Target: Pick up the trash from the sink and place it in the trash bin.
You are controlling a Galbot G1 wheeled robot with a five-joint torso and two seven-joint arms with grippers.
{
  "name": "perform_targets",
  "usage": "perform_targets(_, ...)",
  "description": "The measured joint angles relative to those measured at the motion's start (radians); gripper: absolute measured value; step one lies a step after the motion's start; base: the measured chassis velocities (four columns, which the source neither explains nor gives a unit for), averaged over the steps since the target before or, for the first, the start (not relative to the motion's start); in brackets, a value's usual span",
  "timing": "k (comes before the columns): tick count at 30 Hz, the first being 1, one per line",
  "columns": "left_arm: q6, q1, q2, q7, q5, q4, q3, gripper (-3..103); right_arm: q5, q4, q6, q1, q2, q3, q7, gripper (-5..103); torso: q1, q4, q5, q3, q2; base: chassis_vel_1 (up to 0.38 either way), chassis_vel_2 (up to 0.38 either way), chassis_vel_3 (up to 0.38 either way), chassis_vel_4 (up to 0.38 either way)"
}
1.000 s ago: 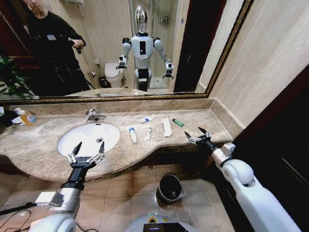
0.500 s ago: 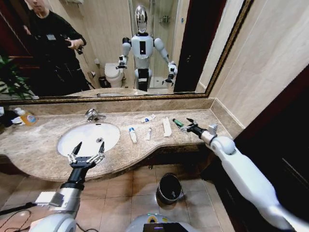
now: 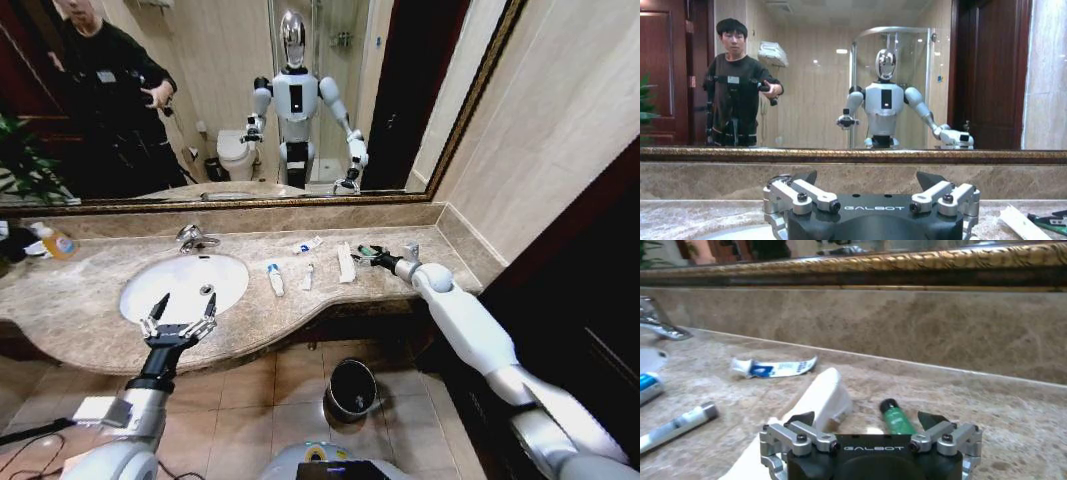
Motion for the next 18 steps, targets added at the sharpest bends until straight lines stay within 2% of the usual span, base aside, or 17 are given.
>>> perform_targets(8,0.0,0.0,0.0,0.0,0.0,0.0,0.0,100,0.042,-0.022,-0.016,0.018,0.011,-0.007,0.024,101,0.0,0.0,0.0001,0.0,0.0,0.0,0.0,0.0,0.0)
perform_targets(11,0.0,0.0,0.0,0.0,0.0,0.0,0.0,100,0.045,-0.022,-0.017,0.022,0.013,-0.013,0.027,92,0.0,0.0,0.0,0.0,0.0,0.0,0.0,0.0,0.0)
perform_targets(12,0.0,0.0,0.0,0.0,0.0,0.0,0.0,100,0.045,-0.022,-0.017,0.023,0.013,-0.018,0.029,92,0.0,0.0,0.0,0.0,0.0,0.0,0.0,0.0,0.0)
perform_targets(14,0.0,0.0,0.0,0.0,0.0,0.0,0.0,100,0.045,-0.022,-0.017,0.025,0.013,-0.028,0.032,82,0.0,0.0,0.0,0.0,0.0,0.0,0.0,0.0,0.0)
perform_targets(15,0.0,0.0,0.0,0.0,0.0,0.0,0.0,100,0.045,-0.022,-0.017,0.025,0.013,-0.028,0.032,82,0.0,0.0,0.0,0.0,0.0,0.0,0.0,0.0,0.0)
perform_targets(18,0.0,0.0,0.0,0.0,0.0,0.0,0.0,100,0.041,-0.026,-0.017,0.025,0.011,-0.033,0.033,65,0.0,0.0,0.0,0.0,0.0,0.0,0.0,0.0,0.0)
